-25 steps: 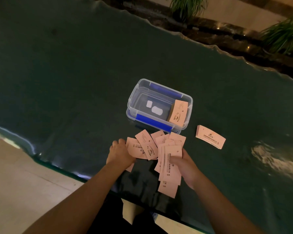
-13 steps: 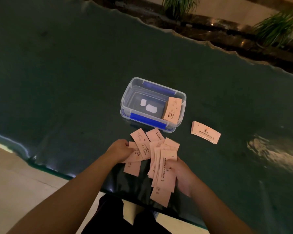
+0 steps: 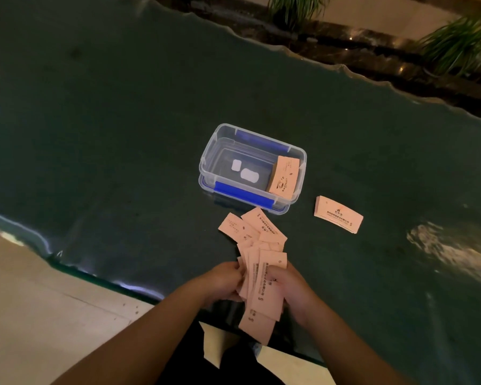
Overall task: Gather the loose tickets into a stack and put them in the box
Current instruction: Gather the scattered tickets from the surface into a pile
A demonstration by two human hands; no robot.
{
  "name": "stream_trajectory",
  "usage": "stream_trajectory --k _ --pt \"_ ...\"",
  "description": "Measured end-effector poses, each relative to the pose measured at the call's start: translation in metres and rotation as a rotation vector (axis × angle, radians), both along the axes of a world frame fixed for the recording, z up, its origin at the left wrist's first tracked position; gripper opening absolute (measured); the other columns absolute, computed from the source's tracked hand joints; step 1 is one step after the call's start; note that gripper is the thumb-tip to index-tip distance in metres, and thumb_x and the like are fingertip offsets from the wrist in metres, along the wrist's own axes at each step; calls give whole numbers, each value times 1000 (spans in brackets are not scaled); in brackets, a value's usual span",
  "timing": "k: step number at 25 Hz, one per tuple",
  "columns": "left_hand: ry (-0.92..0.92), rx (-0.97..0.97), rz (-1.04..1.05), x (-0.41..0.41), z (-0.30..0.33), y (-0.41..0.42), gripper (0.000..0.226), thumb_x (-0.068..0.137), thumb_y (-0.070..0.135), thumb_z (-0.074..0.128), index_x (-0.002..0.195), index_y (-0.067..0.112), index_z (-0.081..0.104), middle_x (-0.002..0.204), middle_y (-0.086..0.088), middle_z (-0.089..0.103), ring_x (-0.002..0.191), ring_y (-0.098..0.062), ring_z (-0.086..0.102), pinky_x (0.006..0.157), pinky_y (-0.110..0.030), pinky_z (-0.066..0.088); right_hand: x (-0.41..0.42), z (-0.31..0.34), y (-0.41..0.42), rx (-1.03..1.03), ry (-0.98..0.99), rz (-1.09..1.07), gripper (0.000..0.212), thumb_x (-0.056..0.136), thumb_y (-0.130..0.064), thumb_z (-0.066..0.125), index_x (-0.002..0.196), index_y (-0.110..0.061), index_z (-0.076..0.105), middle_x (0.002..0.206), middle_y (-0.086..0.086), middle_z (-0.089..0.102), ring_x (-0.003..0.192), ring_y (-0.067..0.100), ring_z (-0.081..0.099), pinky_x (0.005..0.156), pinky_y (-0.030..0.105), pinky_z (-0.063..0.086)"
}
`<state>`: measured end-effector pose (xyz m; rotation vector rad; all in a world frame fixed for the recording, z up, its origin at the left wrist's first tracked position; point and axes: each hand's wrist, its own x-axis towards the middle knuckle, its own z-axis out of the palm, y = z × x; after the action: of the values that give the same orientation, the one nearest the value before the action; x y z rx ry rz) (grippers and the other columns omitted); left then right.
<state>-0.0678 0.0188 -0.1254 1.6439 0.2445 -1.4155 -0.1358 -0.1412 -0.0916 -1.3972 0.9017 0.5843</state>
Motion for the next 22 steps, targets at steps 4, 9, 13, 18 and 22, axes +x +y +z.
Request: stream_trajectory --k 4,9,13,18,22 --pt "-657 287 -363 29 3 2 29 89 34 58 113 20 67 119 -1 67 110 -21 63 92 -38 57 -9 8 -14 -32 -52 20 60 79 -18 58 134 -40 58 108 0 84 95 20 82 78 38 62" --pt "-1140 363 -770 72 3 -13 93 82 25 76 159 24 25 165 -2 30 152 -25 24 122 -53 26 -27 10 -27 -10 -45 127 56 77 -27 60 130 -48 54 98 -6 84 91 17 82 76 36 62" --pt "-1183 425 -917 86 -5 -23 81 79 45 75 150 26 40 147 -3 47 137 -25 40 115 -53 34 -37 11 -34 -2 -58 29 50 78 -29 60 126 -42 58 101 -1 83 94 20 81 77 36 60" --pt "-1218 484 -921 82 -9 -21 82 72 63 70 141 24 48 136 -3 52 127 -24 49 110 -50 41 -48 4 -49 5 -38 -63 36 104 -10 49 131 -32 58 118 17 74 114 38 71 95 50 57" --pt "-1140 480 -808 75 -7 -31 83 74 65 69 141 21 48 135 -4 56 123 -23 55 102 -43 48 -56 -3 -60 27 -1 -150 34 103 -9 47 130 -28 58 118 20 72 111 38 70 88 48 56"
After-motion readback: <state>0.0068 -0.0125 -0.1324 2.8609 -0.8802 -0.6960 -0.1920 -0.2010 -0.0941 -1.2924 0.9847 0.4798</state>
